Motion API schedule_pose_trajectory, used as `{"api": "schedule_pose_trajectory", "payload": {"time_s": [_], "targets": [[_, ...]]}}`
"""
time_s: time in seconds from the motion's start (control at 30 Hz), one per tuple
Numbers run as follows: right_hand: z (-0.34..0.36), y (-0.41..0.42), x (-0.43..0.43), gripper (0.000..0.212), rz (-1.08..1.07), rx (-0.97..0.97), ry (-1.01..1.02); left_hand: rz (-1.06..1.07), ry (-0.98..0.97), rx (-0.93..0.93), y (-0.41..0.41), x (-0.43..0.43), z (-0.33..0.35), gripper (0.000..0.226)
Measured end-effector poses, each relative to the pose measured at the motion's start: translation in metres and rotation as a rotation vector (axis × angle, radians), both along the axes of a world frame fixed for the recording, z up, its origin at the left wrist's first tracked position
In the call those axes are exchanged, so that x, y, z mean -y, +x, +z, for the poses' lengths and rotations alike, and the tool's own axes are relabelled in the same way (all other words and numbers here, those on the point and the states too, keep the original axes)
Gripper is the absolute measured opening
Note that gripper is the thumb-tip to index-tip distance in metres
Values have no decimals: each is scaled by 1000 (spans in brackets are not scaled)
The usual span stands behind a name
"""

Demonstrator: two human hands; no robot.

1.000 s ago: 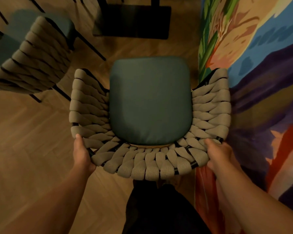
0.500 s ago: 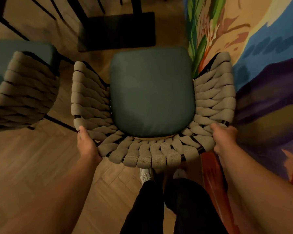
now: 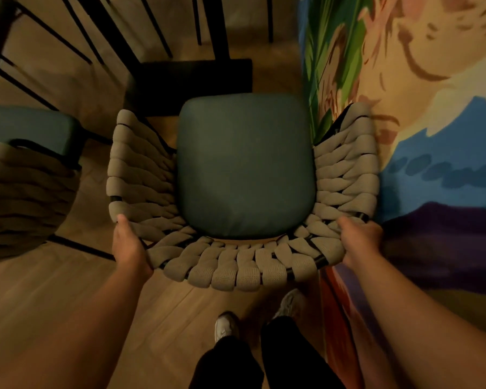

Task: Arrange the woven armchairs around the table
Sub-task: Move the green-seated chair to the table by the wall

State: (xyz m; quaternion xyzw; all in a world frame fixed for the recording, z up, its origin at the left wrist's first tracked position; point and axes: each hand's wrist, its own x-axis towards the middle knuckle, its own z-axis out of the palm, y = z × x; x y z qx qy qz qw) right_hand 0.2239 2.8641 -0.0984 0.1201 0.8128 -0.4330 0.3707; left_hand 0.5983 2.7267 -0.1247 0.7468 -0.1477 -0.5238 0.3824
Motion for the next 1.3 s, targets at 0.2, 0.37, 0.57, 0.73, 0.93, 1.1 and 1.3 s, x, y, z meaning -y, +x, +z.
{"api": "schedule_pose_trajectory", "payload": {"time_s": [0.2,0.37,0.57,0.73,0.93,1.1,1.3], "targets": [[-3,-28,36,40,-32,8,-25,22,19,31,-30,39,-2,71],[-3,-40,68,44,-34,-34,-28,-1,8,61,-45,77,-2,77],[-5,-61,103,48,-28,-82,-32,-93,-16,98,-73,115,1,72],[-10,-77,130,48,-38,-99,-17,-132,14,157,-88,143,2,76],[-15,-90,156,47,-56,-100,-27,-124,25,157,-104,170,6,69],[-17,-94,164,56,-62,-108,-20,-122,35,149,-106,178,8,64],[-14,-92,162,55,-77,-83,-35,-127,8,114,-106,176,12,66]]}}
